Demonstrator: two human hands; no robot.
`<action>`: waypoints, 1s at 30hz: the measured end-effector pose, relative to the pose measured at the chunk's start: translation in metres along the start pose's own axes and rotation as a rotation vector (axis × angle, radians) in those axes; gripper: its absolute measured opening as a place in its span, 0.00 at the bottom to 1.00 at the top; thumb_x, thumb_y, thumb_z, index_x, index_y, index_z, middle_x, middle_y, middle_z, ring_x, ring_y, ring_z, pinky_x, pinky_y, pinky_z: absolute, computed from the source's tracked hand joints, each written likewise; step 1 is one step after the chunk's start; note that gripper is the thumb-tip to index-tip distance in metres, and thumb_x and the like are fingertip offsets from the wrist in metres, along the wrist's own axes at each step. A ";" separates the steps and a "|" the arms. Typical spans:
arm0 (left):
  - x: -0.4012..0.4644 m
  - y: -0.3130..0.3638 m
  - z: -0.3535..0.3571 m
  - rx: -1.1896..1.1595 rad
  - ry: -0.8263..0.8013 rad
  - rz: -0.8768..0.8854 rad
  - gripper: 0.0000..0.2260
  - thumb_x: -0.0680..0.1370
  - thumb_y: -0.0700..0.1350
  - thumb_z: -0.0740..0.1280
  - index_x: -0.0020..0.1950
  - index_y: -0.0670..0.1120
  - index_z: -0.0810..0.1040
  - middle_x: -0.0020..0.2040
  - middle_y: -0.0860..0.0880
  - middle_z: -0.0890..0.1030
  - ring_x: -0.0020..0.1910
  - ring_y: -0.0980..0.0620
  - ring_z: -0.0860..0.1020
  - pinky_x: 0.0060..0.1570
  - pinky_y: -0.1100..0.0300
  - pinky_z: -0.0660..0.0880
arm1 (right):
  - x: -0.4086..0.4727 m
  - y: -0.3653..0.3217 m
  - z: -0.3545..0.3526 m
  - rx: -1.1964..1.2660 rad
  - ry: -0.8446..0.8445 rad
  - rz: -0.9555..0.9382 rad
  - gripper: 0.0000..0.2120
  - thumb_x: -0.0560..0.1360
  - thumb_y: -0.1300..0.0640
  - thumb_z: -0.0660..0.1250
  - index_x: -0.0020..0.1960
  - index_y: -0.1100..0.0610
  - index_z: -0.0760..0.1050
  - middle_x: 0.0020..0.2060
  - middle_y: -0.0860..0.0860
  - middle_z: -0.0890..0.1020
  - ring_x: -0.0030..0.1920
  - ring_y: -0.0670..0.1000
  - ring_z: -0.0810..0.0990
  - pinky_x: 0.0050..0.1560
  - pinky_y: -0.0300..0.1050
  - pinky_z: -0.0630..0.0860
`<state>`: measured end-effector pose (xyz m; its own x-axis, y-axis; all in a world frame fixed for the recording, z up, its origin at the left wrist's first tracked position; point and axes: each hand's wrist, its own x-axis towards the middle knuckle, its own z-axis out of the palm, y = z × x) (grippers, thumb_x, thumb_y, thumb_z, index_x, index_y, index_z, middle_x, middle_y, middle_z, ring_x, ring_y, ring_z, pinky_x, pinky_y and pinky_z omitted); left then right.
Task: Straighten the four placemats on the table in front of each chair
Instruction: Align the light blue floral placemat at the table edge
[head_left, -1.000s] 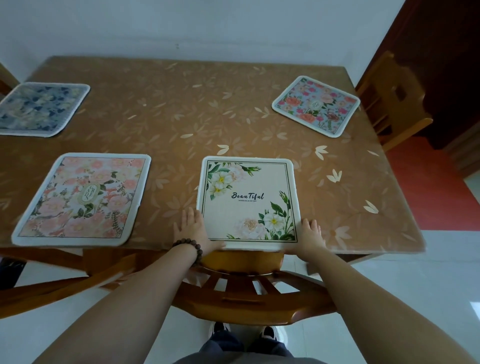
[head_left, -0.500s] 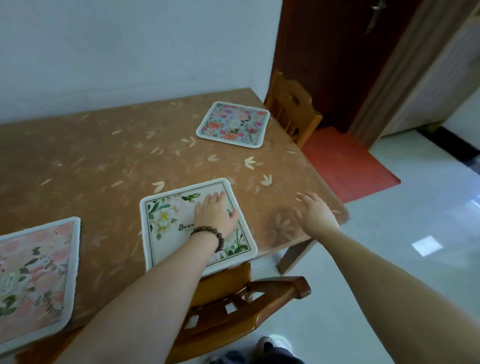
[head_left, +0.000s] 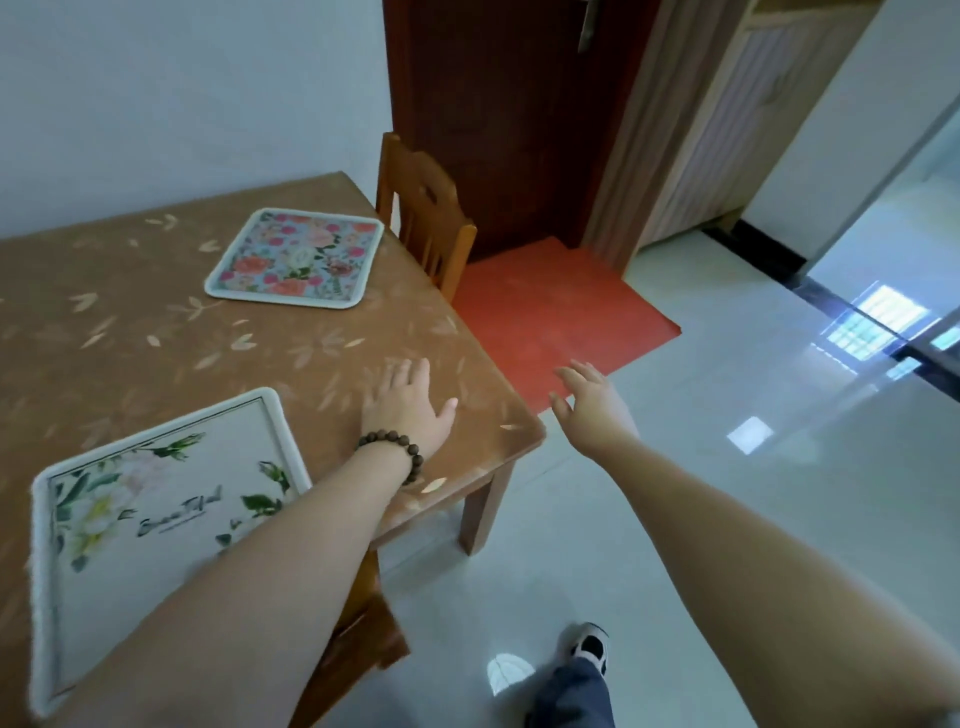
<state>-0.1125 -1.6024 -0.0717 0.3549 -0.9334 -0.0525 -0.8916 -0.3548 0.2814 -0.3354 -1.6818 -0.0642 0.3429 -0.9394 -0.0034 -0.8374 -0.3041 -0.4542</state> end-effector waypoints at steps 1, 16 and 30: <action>0.010 0.015 0.008 0.005 -0.004 -0.011 0.31 0.76 0.61 0.56 0.75 0.49 0.55 0.76 0.47 0.58 0.74 0.47 0.55 0.70 0.43 0.55 | 0.012 0.014 -0.003 0.001 -0.007 -0.018 0.20 0.79 0.53 0.59 0.70 0.55 0.67 0.73 0.54 0.65 0.74 0.54 0.56 0.72 0.53 0.56; 0.151 0.174 0.013 0.055 0.134 -0.277 0.31 0.77 0.60 0.58 0.74 0.47 0.56 0.74 0.45 0.61 0.72 0.44 0.58 0.68 0.44 0.59 | 0.199 0.160 -0.088 0.024 -0.139 -0.242 0.21 0.80 0.53 0.57 0.72 0.55 0.64 0.73 0.54 0.65 0.74 0.53 0.57 0.73 0.53 0.54; 0.301 0.132 0.009 0.032 0.250 -0.534 0.33 0.76 0.65 0.52 0.74 0.46 0.57 0.73 0.44 0.64 0.71 0.43 0.61 0.66 0.44 0.61 | 0.401 0.107 -0.067 -0.001 -0.231 -0.473 0.22 0.80 0.51 0.57 0.73 0.53 0.63 0.74 0.53 0.61 0.75 0.52 0.54 0.74 0.53 0.53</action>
<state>-0.1256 -1.9309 -0.0587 0.8092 -0.5855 0.0493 -0.5777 -0.7774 0.2490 -0.3164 -2.1014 -0.0541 0.7684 -0.6400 0.0052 -0.5687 -0.6865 -0.4531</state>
